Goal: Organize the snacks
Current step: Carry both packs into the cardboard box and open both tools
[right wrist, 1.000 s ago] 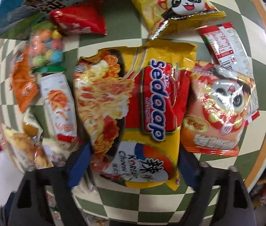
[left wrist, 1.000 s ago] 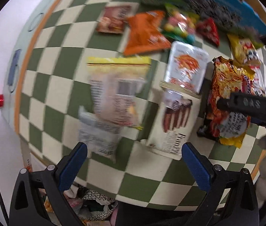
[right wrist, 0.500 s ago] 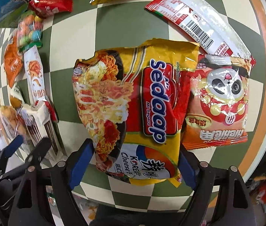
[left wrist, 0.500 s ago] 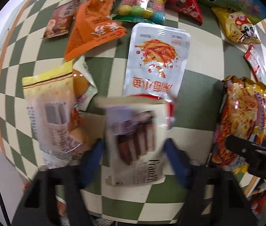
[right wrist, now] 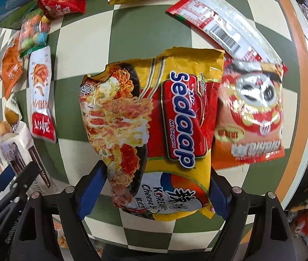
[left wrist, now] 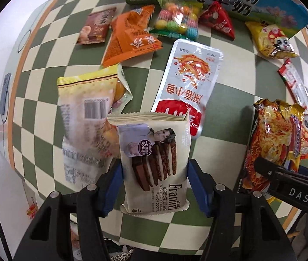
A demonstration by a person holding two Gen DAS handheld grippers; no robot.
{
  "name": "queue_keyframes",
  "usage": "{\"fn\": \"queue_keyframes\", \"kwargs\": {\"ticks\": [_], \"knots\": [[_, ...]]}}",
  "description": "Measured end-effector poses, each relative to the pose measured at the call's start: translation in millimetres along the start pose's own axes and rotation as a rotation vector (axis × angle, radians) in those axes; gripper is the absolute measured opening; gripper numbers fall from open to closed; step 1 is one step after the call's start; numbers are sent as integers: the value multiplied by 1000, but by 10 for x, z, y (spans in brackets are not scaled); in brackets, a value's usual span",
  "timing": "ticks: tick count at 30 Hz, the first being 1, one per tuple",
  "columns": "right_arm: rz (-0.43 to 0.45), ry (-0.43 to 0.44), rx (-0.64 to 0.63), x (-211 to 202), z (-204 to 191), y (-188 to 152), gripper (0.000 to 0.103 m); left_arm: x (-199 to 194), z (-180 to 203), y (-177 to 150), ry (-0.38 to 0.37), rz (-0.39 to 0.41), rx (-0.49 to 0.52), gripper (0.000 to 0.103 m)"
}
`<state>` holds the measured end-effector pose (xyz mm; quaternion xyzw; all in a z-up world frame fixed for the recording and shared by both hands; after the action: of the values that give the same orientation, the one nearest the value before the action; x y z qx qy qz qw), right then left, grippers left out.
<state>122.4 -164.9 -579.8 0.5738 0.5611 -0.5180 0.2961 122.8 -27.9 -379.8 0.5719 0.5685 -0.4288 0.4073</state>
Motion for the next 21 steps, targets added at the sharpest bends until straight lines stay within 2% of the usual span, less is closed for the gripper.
{"fn": "queue_keyframes", "kwargs": {"ticks": [5, 8, 11, 16, 21], "knots": [[10, 102, 1, 27, -70, -84, 87, -397, -27, -86, -25, 37, -7, 56], [50, 152, -12, -97, -135, -78, 87, -712, -62, 43, -58, 84, -4, 56], [90, 207, -18, -349, -224, -60, 87, -1007, -44, 319, -95, 133, 7, 56], [162, 272, -29, -785, -417, 155, 87, -1493, 13, 1063, -163, 201, 68, 57], [236, 315, -25, -1183, -636, 706, 87, -1806, 35, 1974, -176, 246, 130, 57]]}}
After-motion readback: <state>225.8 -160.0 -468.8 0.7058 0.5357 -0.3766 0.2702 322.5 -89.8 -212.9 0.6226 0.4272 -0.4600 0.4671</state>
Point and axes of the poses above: each gripper's, at about its wrist camera, not at the fingertips, and x roughly the way its jaws point, z to its right, y to its top, the point moved 8 cm from there along x, roughly the way its jaws point, and after that the axes turned 12 degrees about y, right-handed, at the moved point
